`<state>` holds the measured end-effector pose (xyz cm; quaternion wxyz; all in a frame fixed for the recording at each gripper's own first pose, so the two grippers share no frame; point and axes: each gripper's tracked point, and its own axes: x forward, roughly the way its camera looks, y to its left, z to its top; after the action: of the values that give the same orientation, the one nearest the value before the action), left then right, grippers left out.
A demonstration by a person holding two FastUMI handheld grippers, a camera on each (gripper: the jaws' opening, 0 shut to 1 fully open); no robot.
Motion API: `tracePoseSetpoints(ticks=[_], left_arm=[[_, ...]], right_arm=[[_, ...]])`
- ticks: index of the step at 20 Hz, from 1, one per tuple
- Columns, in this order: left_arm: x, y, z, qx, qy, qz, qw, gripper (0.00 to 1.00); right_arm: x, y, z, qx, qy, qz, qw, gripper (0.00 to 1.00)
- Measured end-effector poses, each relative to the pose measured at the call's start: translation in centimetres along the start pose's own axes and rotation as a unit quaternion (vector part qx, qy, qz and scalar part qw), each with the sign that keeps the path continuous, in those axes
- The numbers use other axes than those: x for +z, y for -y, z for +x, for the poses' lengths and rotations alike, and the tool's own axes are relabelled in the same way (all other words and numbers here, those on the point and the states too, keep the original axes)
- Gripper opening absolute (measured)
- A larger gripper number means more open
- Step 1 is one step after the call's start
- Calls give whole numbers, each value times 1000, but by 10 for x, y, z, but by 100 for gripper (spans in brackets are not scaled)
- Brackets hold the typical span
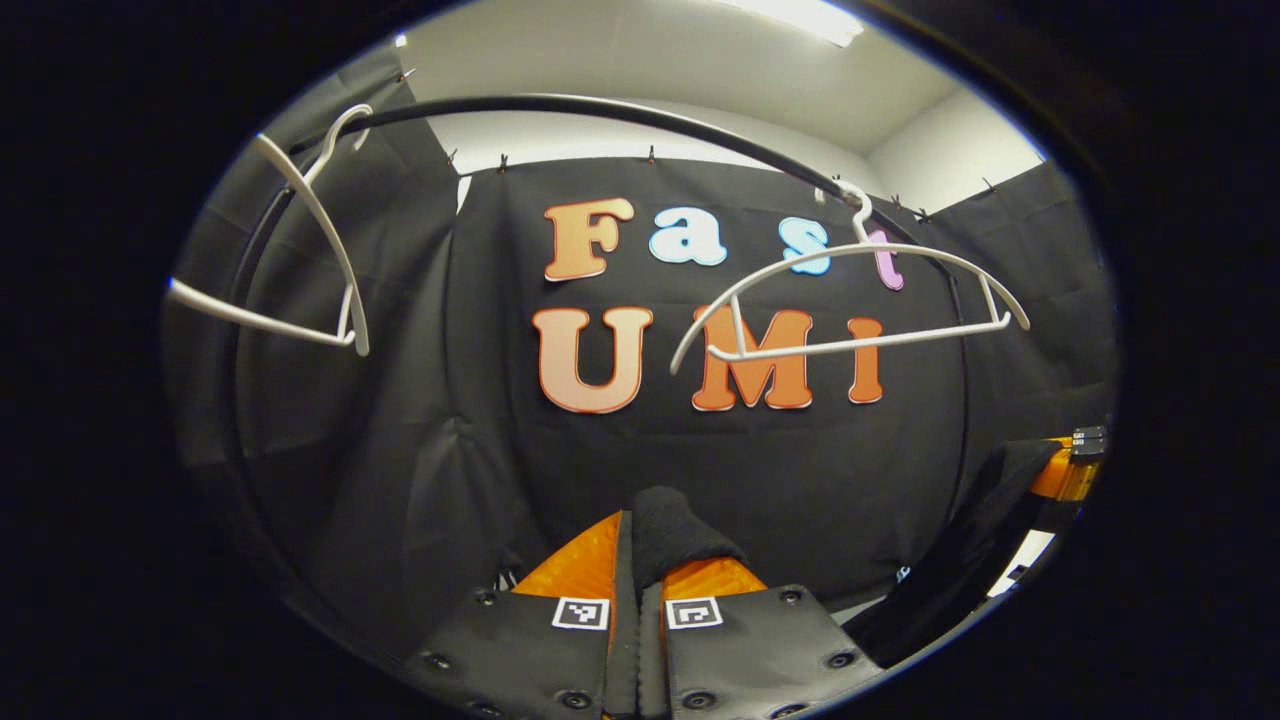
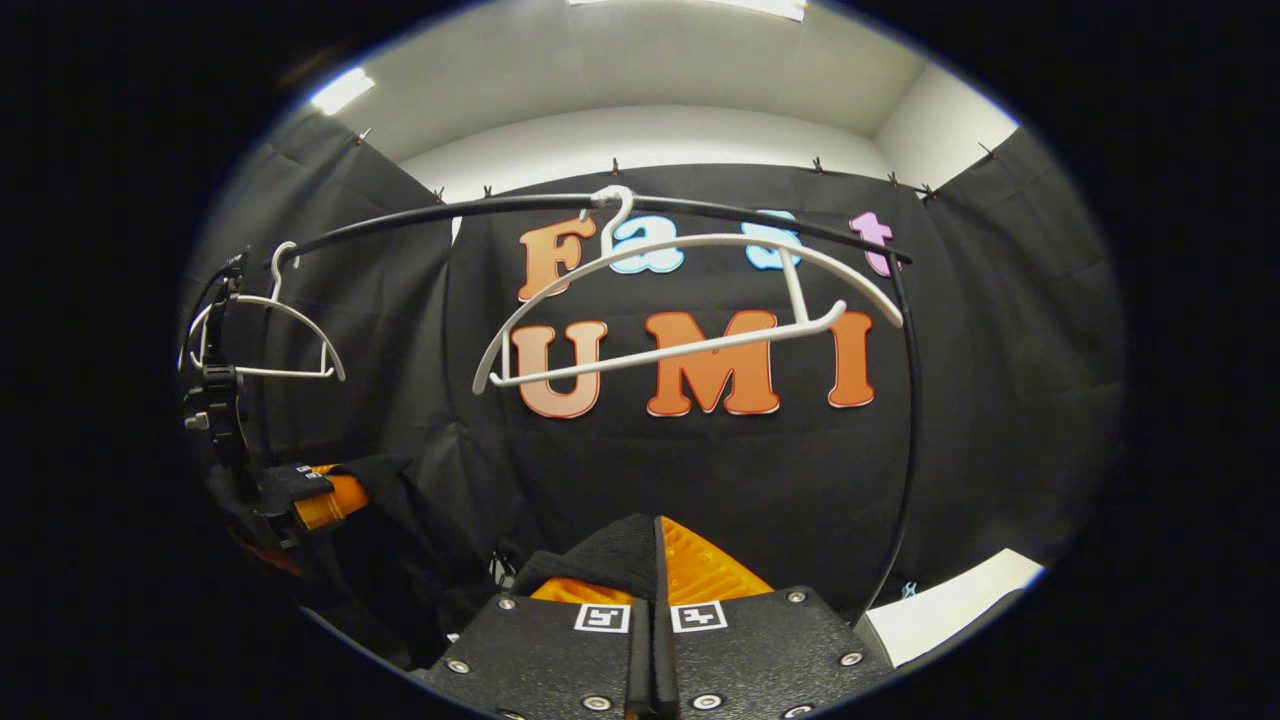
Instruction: Grasp the clothes on the hanger with both hands and then place them into the laundry hamper below.
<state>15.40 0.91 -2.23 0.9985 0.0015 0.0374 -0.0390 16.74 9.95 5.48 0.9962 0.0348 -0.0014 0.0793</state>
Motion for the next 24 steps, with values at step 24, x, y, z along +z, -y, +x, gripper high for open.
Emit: tracePoseSetpoints(ticks=[24], left_arm=[[-286, 24, -68, -16, -376, -19, 926, 7]], right_arm=[[-294, -18, -39, -12, -305, 22, 952, 2]])
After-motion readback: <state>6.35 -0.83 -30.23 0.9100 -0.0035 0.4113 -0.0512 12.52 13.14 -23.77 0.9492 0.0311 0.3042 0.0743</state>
